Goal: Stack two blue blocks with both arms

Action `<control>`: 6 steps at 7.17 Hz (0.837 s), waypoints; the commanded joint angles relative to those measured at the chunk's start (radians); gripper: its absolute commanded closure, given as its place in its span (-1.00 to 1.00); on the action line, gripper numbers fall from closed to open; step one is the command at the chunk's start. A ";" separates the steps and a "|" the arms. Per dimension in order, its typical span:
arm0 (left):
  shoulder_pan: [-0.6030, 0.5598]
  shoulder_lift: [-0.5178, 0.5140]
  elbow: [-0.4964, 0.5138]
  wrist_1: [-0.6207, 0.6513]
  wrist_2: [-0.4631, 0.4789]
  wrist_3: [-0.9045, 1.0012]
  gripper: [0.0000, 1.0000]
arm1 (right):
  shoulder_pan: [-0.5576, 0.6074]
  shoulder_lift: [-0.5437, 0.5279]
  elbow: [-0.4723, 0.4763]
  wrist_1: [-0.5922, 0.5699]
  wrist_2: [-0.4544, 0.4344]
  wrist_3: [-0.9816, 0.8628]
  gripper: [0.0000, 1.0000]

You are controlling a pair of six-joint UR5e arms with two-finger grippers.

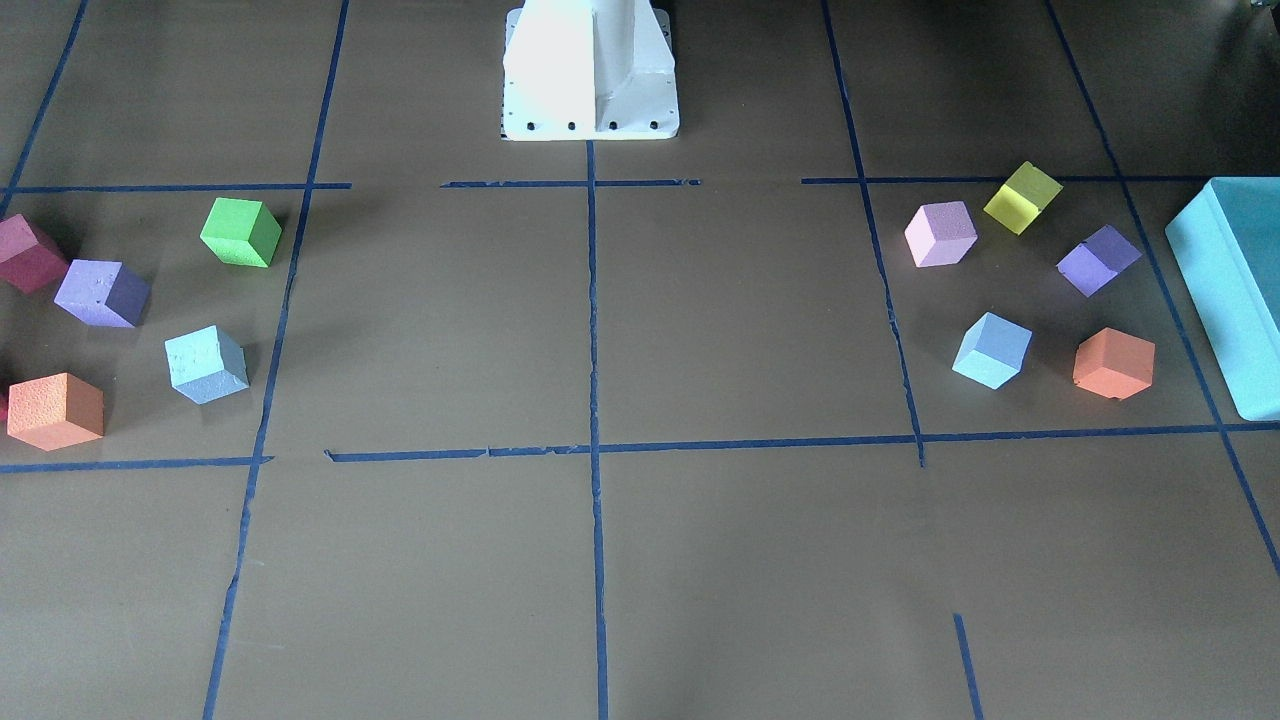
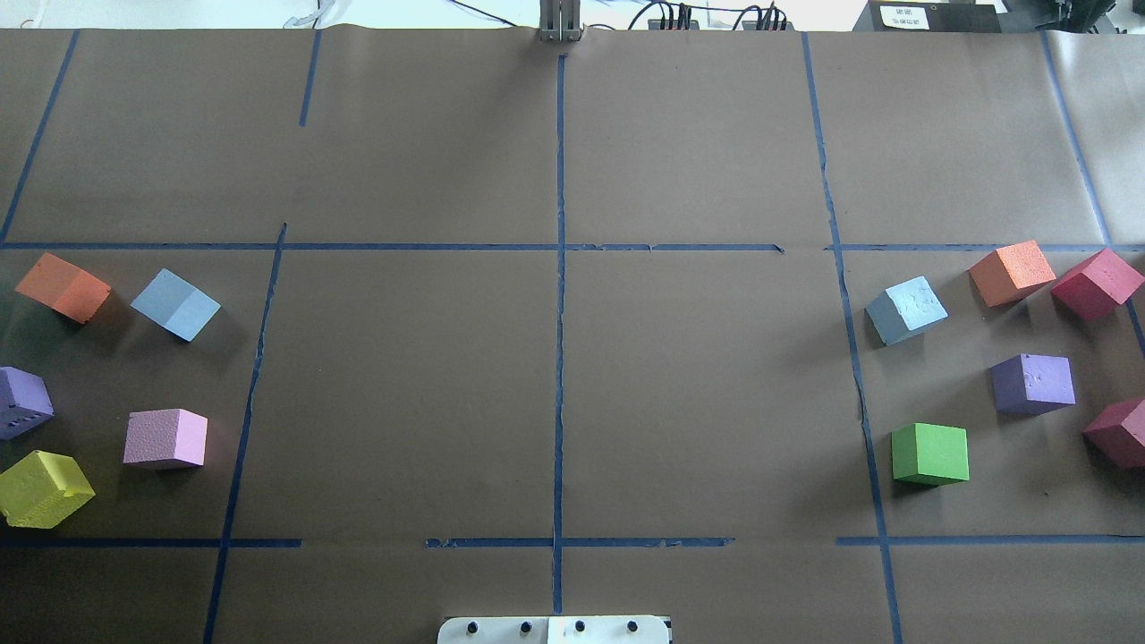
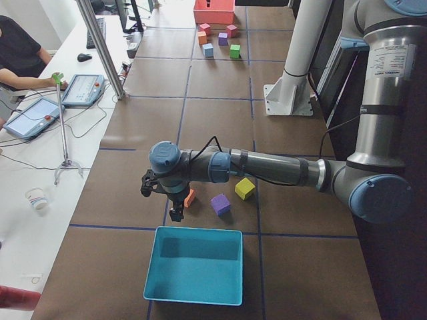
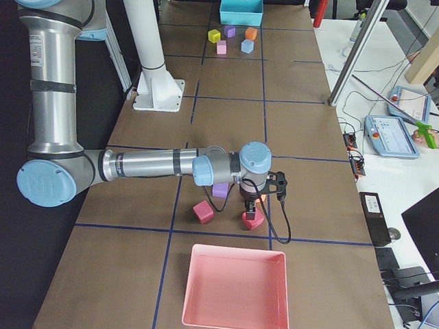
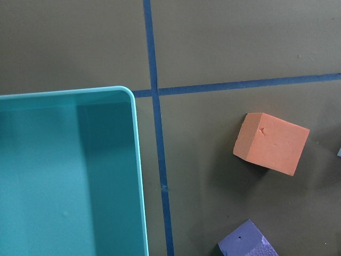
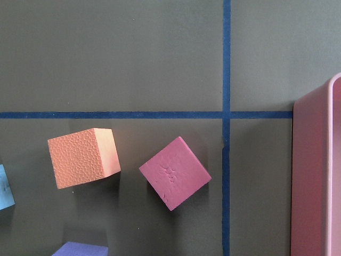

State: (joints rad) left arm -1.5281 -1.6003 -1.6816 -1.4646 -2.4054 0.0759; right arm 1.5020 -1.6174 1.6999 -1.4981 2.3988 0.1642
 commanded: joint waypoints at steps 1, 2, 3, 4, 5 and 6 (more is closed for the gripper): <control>0.002 -0.010 -0.024 -0.009 0.040 -0.005 -1.00 | 0.003 -0.007 -0.002 0.009 -0.003 -0.005 -1.00; 0.005 -0.013 0.000 -0.013 0.037 -0.055 -1.00 | 0.003 -0.015 0.003 0.013 0.002 -0.003 -1.00; 0.008 -0.015 -0.007 -0.014 0.034 -0.121 -1.00 | 0.003 -0.025 0.007 0.015 0.005 -0.005 -1.00; 0.008 -0.013 -0.009 -0.016 0.034 -0.131 -1.00 | 0.003 -0.015 0.007 0.015 0.003 -0.012 -1.00; 0.009 -0.013 -0.013 -0.016 0.035 -0.131 -1.00 | 0.003 -0.016 0.000 0.013 0.013 -0.014 -1.00; 0.008 -0.013 -0.003 -0.016 0.035 -0.131 -1.00 | -0.002 -0.019 0.003 0.013 0.049 -0.014 -1.00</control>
State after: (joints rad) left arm -1.5199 -1.6138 -1.6904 -1.4800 -2.3705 -0.0511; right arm 1.5036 -1.6348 1.7027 -1.4845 2.4175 0.1517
